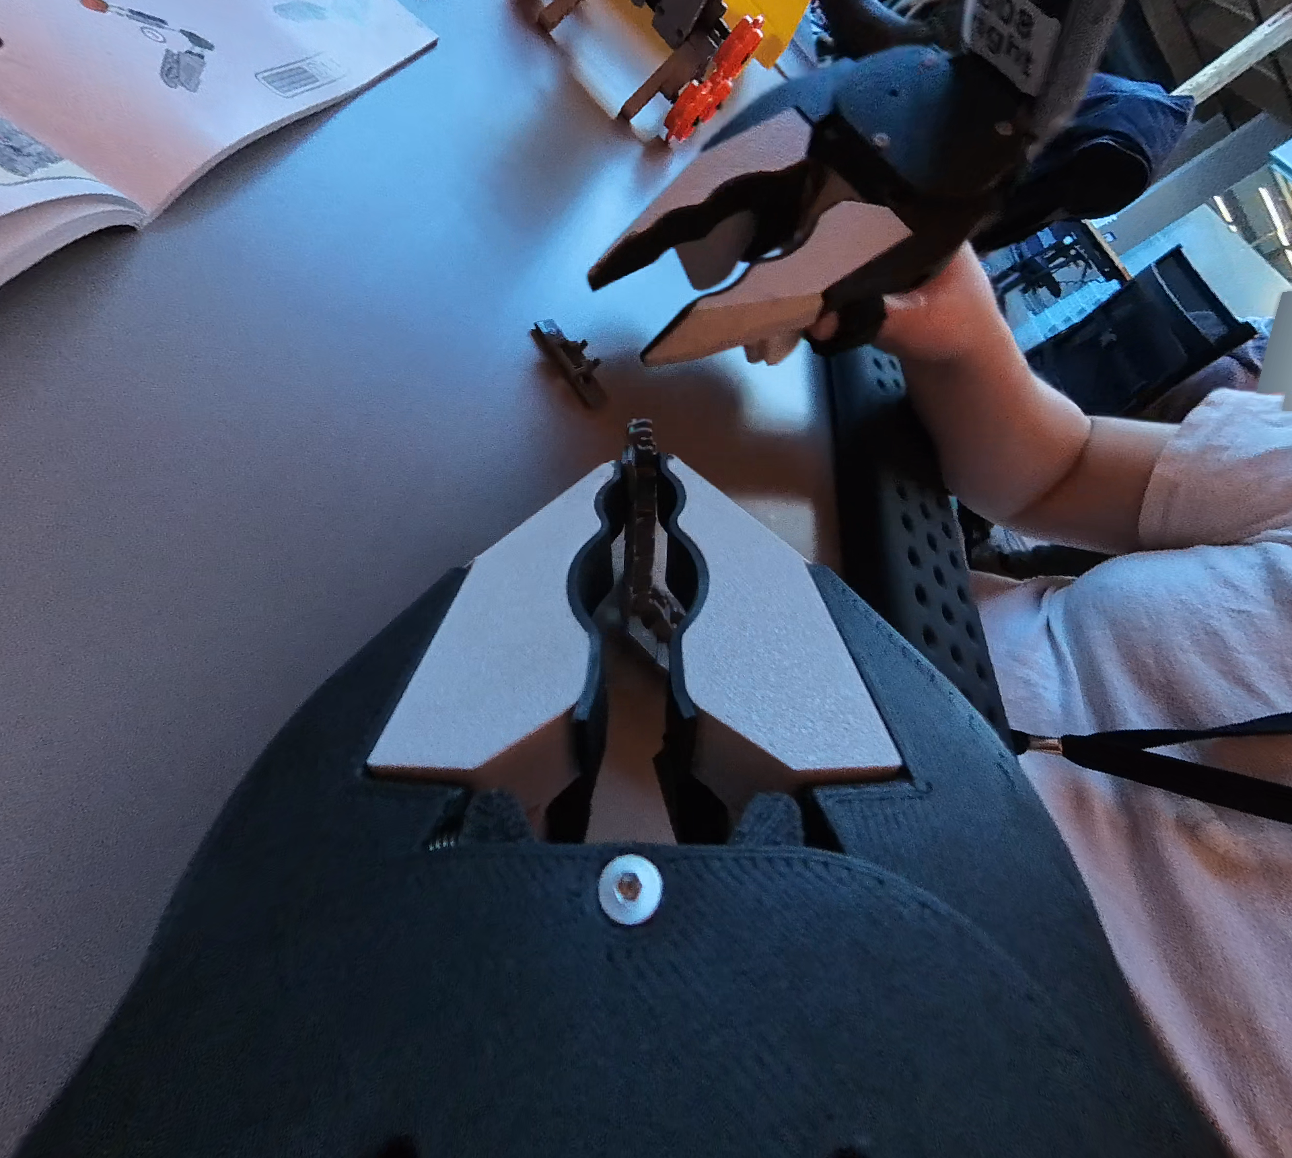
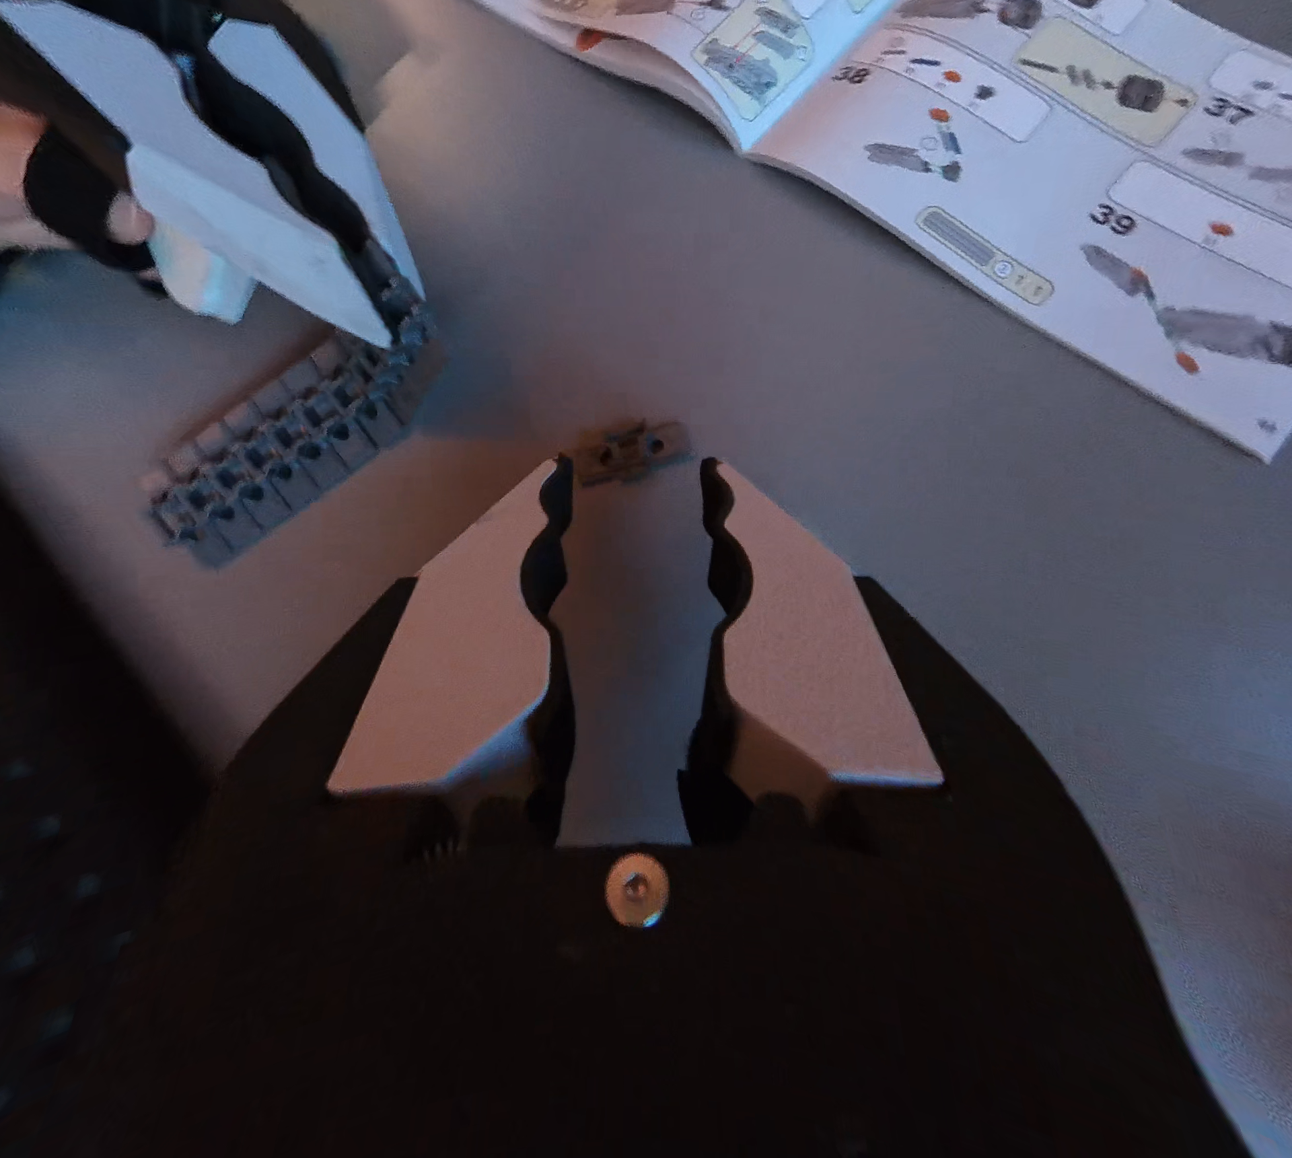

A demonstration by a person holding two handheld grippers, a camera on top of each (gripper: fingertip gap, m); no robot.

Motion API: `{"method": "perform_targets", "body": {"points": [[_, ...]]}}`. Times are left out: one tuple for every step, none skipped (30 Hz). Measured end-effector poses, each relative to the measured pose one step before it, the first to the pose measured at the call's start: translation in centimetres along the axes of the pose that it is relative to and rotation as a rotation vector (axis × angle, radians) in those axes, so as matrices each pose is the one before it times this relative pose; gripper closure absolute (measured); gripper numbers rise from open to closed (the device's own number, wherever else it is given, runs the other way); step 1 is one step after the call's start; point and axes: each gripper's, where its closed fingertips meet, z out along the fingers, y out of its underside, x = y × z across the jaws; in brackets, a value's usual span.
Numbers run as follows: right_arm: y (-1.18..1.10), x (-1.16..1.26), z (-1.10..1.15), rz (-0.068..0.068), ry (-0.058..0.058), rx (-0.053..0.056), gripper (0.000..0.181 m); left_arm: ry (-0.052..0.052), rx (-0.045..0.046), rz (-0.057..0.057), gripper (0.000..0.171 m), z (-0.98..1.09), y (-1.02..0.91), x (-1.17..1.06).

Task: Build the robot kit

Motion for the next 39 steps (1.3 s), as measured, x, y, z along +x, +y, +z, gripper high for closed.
{"method": "perform_targets", "body": {"points": [[-0.11,-0.28,0.022,0.0253,0.0275,0.0261,0.144,-0.0199,0.0003,0.0007,0.166,0.017,-0.003,-0.237],[-0.055,-0.564,0.092,0.0221,0.0132,0.0185,0.142,-0.0227,-0.00054,0.0011,0.166,0.03,0.007,-0.268],[0.0,-0.512,0.182,0.01,0.0155,0.0079,0.141,-0.0177,-0.00024,0.0023,0.166,0.026,-0.006,-0.188],[0.112,-0.146,0.273,-0.0063,0.0379,-0.0024,0.141,-0.0137,-0.00068,0.0036,0.166,0.018,0.017,-0.139],[0.231,0.208,0.307,-0.0174,0.0518,-0.017,0.139,-0.0151,-0.00102,0.0039,0.166,0.02,0.016,-0.146],[0.254,0.313,0.32,-0.0217,0.0463,-0.025,0.137,-0.0167,-0.00278,0.0042,0.166,0.027,0.034,-0.179],[0.281,0.378,0.344,-0.0162,0.0385,-0.0273,0.135,-0.0166,-0.0037,0.0059,0.166,0.041,0.061,-0.153],[0.296,0.403,0.293,-0.0161,0.0317,-0.0283,0.134,-0.0156,-0.0067,0.0082,0.166,0.061,0.092,-0.115],[0.022,0.384,0.174,-0.0133,0.0211,-0.0079,0.133,-0.0154,-0.011,0.0113,0.166,0.08,0.171,-0.078],[-0.02,0.434,0.02,0.007,0.0147,-0.0008,0.133,-0.0188,-0.01004,0.0137,0.166,0.075,0.154,-0.103],[0.035,0.012,0.033,0.0045,-0.0194,-0.0041,0.134,-0.0121,-0.01031,0.0176,0.166,0.076,0.149,0.025],[0.018,-0.291,0.053,0.002,-0.0442,0.0037,0.138,-0.0055,-0.01082,0.019,0.166,0.083,0.158,0.116],[0.037,-0.241,0.017,-0.0178,-0.0439,0.0093,0.141,-0.0114,-0.00365,0.0152,0.166,0.033,0.054,0.006],[0.101,0.01,-0.129,-0.0375,-0.0309,0.0072,0.145,-0.0149,0.00068,0.0146,0.166,-0.012,-0.01,-0.07],[0.169,0.095,-0.195,-0.0357,-0.0245,0.0006,0.147,-0.0101,-0.00227,0.016,0.166,0.001,0.03,-0.015],[0.208,0.312,-0.231,-0.0254,-0.0065,-0.0037,0.145,-0.0128,-0.00673,0.014,0.166,0.004,0.092,-0.086],[0.172,0.373,-0.273,-0.0194,0.0041,-0.0023,0.145,-0.0155,-0.0115,0.0121,0.166,0.018,0.161,-0.158],[0.244,0.347,-0.254,-0.0213,0.008,-0.0077,0.144,-0.0018,-0.00133,0.0087,0.166,0.016,0.02,0.035],[0.223,0.659,-0.257,0.0214,0.0315,-0.0058,0.144,-0.0027,0.00002,0.0012,0.166,-0.003,-0.003,0.0],[-0.037,0.344,-0.163,0.0572,0.009,0.0025,0.142,-0.0013,-0.00006,-0.0029,0.166,-0.003,0.013,-0.004],[-0.438,-0.294,-0.057,0.0853,-0.0276,0.0232,0.138,-0.0007,-0.00007,-0.0008,0.166,-0.006,-0.002,0.009],[-0.636,-0.586,0.022,0.1052,-0.0386,0.033,0.135,-0.0011,-0.00026,0.0015,0.166,0.001,0.0,-0.002],[-0.402,-0.581,0.176,0.0738,-0.0304,0.0208,0.133,-0.0015,-0.00117,0.0021,0.166,-0.009,0.029,-0.008],[0.095,-0.088,0.331,0.0275,0.0072,-0.0092,0.13,-0.0004,-0.00095,0.0028,0.166,-0.018,0.011,0.009],[0.258,0.307,0.385,-0.0007,0.0349,-0.0246,0.124,-0.0003,-0.00127,0.0037,0.166,-0.015,0.023,0.0],[-0.102,0.149,0.272,-0.0177,0.0288,-0.0059,0.123,-0.002,-0.0011,0.003,0.166,0.0,0.023,-0.019],[-0.185,0.127,0.115,-0.0042,0.0297,-0.0028,0.121,-0.0018,-0.00068,0.0013,0.166,-0.002,0.005,-0.01],[0.051,-0.023,0.165,-0.0058,0.0193,-0.0189,0.12,-0.0016,-0.00015,0.0023,0.166,-0.007,0.007,-0.007],[-0.031,0.131,0.165,-0.0155,0.0316,-0.0098,0.12,-0.0015,-0.00051,0.002,0.166,0.007,-0.002,-0.008],[0.068,0.146,0.193,-0.0268,0.0355,-0.0142,0.12,-0.0011,0.00006,-0.0005,0.166,0.0,-0.001,-0.011],[0.097,0.097,0.13,-0.0366,0.0337,-0.0165,0.123,0.0,-0.00047,-0.0002,0.166,-0.006,0.015,-0.013],[-0.046,-0.122,-0.001,-0.0381,0.0131,-0.0061,0.128,-0.0005,-0.00051,0.0016,0.166,-0.001,-0.001,-0.003],[0.022,-0.507,-0.028,-0.025,-0.0245,-0.0062,0.139,-0.0011,0.0007,0.003,0.166,0.001,-0.013,0.009],[-0.006,-0.636,-0.019,-0.0432,-0.0422,-0.003,0.151,-0.0031,0.00135,0.0054,0.166,0.002,-0.027,0.01],[-0.017,-0.368,-0.029,-0.0691,-0.0303,0.0011,0.152,-0.0039,-0.00027,0.0086,0.166,-0.005,-0.014,0.024],[0.045,-0.077,-0.132,-0.07,-0.0163,0.0017,0.152,-0.005,0.00086,0.0113,0.166,-0.01,-0.031,0.033],[0.132,-0.198,-0.204,-0.0653,-0.0291,-0.0072,0.152,-0.0003,0.00344,0.0037,0.166,0.02,-0.068,0.109],[0.286,-0.107,-0.26,-0.072,-0.022,-0.0147,0.15,0.0073,0.00105,-0.0042,0.166,0.04,-0.031,0.15],[0.427,0.859,-0.422,-0.0331,0.0437,-0.0125,0.149,0.0043,0.00494,-0.006,0.166,-0.014,-0.089,0.065]]}}
